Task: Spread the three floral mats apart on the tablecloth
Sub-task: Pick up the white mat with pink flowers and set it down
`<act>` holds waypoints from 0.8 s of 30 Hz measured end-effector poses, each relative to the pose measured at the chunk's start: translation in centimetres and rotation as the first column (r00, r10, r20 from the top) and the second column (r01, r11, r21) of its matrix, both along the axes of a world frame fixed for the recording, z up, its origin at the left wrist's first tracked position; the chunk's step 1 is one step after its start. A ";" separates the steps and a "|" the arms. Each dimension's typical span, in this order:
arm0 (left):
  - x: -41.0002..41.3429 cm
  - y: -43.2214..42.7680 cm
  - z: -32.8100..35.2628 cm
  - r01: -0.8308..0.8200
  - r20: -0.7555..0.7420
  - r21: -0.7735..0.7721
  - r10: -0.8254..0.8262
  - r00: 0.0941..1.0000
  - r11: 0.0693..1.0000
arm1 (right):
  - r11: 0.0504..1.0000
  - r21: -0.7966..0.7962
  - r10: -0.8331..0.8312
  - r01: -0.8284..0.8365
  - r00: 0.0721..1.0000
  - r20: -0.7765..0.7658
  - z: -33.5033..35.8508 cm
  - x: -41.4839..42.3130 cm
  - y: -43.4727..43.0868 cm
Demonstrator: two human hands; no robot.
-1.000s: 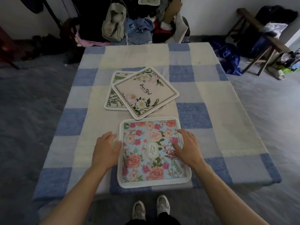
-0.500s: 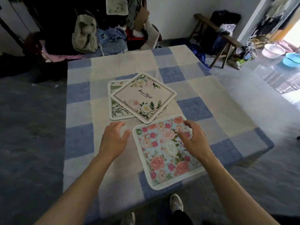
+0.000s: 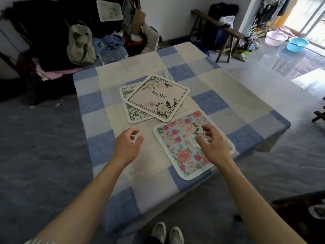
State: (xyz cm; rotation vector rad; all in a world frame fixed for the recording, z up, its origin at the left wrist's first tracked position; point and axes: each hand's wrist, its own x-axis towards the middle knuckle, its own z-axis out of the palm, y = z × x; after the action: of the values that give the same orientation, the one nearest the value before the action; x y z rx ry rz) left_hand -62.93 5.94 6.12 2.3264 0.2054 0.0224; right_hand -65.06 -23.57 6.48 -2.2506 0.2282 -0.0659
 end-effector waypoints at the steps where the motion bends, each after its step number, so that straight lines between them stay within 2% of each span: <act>1: -0.4 0.5 0.2 0.003 -0.007 -0.016 -0.003 1.000 1.000 | 1.000 0.015 0.002 -0.002 1.000 -0.002 0.0 -0.5 0.6; 6: 0.1 3.3 2.8 0.054 0.047 -0.050 -0.051 0.998 0.997 | 0.994 0.074 -0.085 0.082 0.995 0.043 1.6 -2.3 3.6; 10: 1.3 6.6 3.6 0.132 0.103 -0.169 -0.115 0.988 0.977 | 0.980 0.135 -0.157 0.149 0.986 0.053 2.2 -2.9 7.0; 14: 1.6 12.5 3.2 0.208 0.130 -0.326 -0.174 0.976 0.922 | 0.956 0.197 -0.238 0.215 0.966 0.101 2.8 -3.5 13.8; 18: 1.8 19.4 3.7 0.285 0.141 -0.398 -0.249 0.958 0.872 | 0.919 0.281 -0.318 0.276 0.941 0.119 3.9 -4.4 22.0; 24: 4.2 24.3 4.9 0.346 0.151 -0.469 -0.312 0.938 0.813 | 0.916 0.255 -0.352 0.310 0.925 0.139 6.2 -4.6 28.0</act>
State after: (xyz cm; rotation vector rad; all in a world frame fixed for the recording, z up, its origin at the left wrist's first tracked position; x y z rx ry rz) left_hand -58.71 30.22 11.02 1.8170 -0.2129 -0.1138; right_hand -69.68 4.40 12.70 -1.9418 0.4937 -0.4069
